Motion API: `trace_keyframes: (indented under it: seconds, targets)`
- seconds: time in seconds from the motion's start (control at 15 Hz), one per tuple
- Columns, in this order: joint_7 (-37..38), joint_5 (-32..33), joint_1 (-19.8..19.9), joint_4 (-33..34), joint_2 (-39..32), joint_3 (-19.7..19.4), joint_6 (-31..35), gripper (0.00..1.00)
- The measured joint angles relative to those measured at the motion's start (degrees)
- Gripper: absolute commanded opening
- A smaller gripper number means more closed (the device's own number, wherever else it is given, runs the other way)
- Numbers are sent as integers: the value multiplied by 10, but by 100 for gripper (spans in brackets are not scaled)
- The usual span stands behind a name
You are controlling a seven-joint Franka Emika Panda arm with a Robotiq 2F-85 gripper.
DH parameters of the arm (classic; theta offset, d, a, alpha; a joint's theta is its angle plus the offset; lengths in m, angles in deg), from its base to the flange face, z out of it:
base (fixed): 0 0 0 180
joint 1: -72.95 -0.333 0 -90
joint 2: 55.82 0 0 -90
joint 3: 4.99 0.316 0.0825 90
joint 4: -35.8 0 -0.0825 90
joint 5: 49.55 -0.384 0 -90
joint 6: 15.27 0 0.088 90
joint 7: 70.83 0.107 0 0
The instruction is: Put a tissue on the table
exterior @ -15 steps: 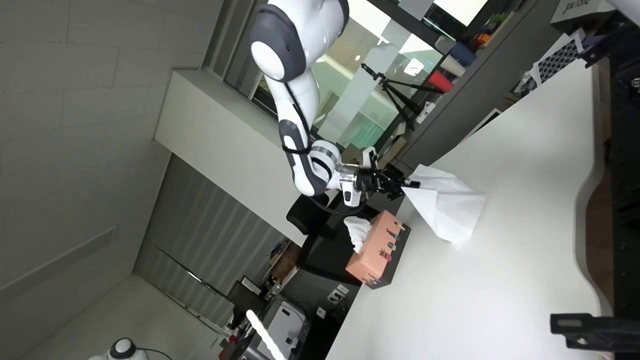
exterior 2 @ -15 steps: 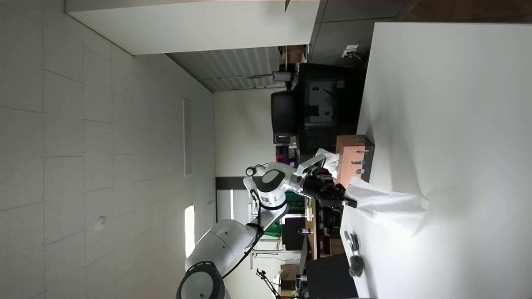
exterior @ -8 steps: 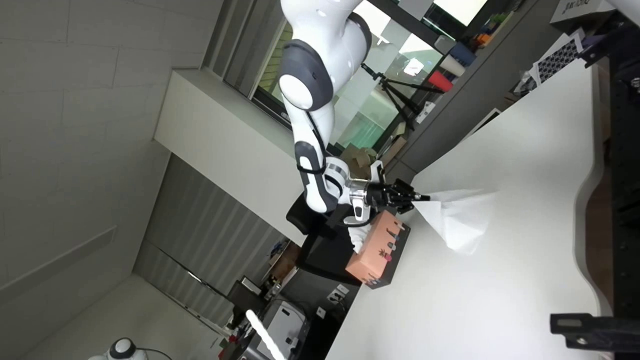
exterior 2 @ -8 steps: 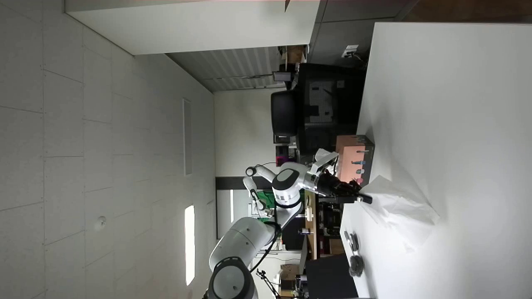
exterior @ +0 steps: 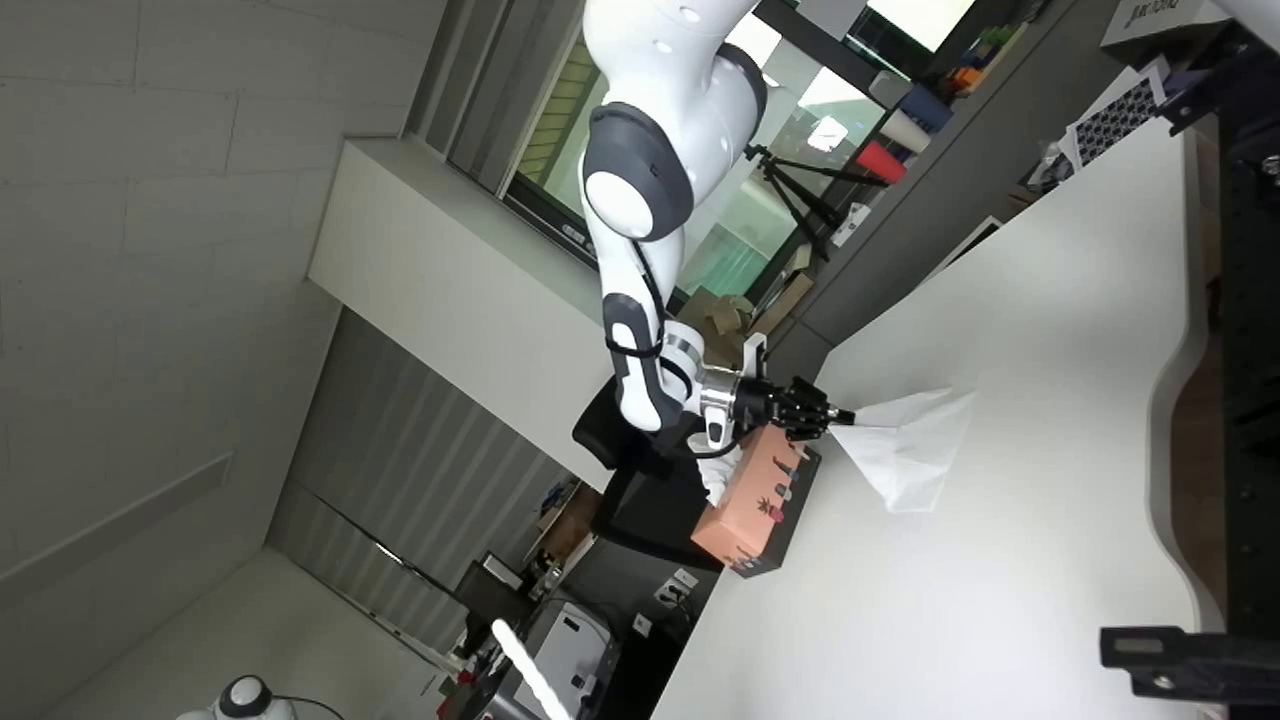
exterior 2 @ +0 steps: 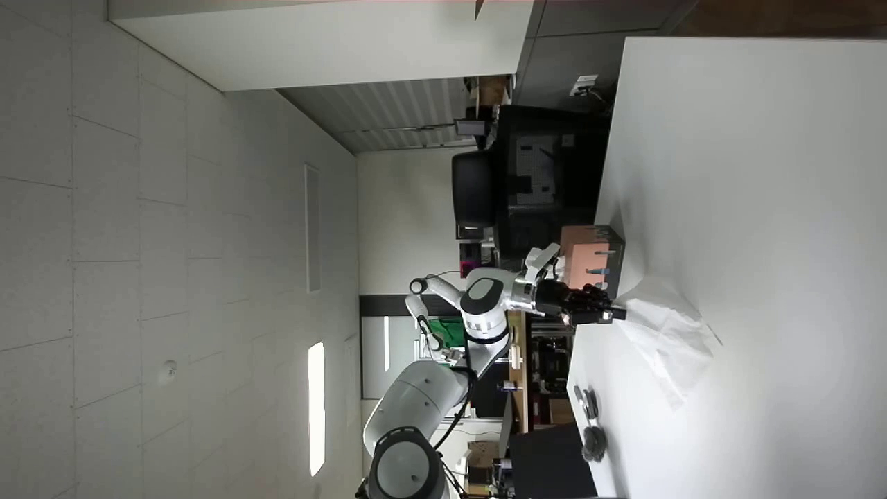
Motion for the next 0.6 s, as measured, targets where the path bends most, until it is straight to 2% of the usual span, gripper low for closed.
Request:
trace_keyframes:
  seconds: [0.27, 0.47, 0.6]
  targets:
    - [0, -17, 13, 12, 0, 2, 38, 80]
    - [0, -42, 24, 15, 7, 7, 113, 99]
    - [2, -64, 31, 14, 17, 13, 164, 100]
